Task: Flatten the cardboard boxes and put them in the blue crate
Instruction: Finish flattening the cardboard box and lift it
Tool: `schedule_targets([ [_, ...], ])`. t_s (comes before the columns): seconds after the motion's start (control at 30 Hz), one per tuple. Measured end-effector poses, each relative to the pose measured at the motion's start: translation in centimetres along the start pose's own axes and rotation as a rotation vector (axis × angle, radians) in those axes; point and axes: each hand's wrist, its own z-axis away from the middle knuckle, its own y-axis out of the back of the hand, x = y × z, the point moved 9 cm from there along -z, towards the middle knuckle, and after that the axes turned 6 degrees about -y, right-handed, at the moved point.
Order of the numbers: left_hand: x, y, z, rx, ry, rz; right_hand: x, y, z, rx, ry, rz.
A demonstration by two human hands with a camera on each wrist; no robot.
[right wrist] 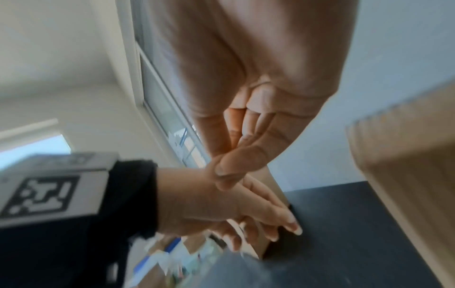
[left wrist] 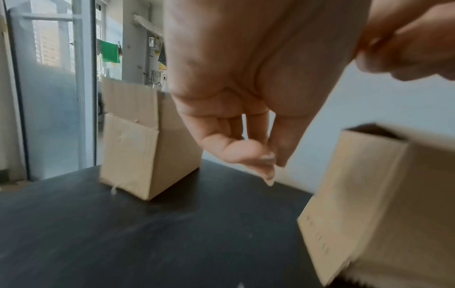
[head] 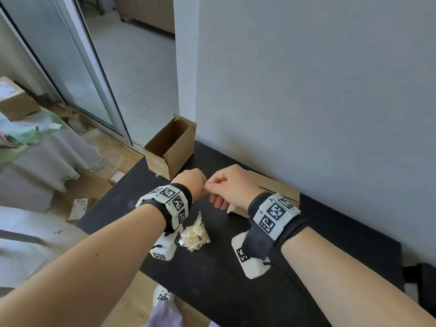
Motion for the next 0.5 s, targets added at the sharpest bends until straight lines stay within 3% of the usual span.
schedule_targets([
  [0.13,4.0,3.2,-0.3,0.150,-0.112,0.166,0.2,6.8,1.6,0.222,-0.011,-0.203],
  [0.3,8.0,3.6,-0.4,0.100,-0.204,0.345,8.9,16.1,4.1,0.616,-0.199,-0.147],
  [0.37,9.3,3.1,-0.3,0.058,-0.216,0.348,12.4,17.2,5.1,0.597,-0.315,-0.055],
  [0.5,11.3,1.3,-0.3,-0.064,-0.205,0.360,16.3,15.2,5.9,0.418,-0.436,0.011],
])
